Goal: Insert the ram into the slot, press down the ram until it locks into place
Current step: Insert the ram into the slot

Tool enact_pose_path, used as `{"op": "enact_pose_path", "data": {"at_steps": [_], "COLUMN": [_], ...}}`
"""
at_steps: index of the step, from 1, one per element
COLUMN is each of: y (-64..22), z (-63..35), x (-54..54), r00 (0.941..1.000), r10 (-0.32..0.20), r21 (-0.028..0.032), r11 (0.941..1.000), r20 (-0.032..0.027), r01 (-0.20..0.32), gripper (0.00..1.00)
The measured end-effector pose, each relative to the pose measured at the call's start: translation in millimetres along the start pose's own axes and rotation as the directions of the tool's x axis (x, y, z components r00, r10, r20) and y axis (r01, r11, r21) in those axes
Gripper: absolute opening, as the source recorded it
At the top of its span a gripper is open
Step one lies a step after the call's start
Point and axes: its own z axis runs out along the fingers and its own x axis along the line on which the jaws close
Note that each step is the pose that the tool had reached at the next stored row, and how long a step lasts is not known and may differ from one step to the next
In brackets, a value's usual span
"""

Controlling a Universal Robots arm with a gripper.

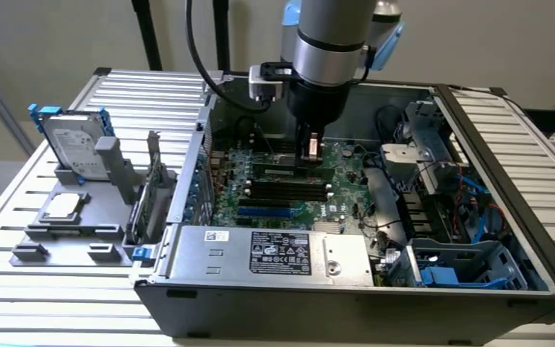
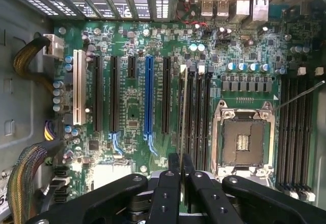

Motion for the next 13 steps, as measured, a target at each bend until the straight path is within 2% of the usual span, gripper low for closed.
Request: {"op": "enact_pose_path", "data": {"at_steps": [10, 13], "y": [-0.7, -0.9], "z": [18.3, 23.6], "x": [1.2, 1.3], "r00": [1.0, 1.0], "r10": [0.0, 0.0], "r21": [0.0, 0.0], "r11": [1.0, 1.0], "r20": [0.0003, 0.0021], "r01": [0.0, 0.0], "gripper": [0.13, 0.13]}}
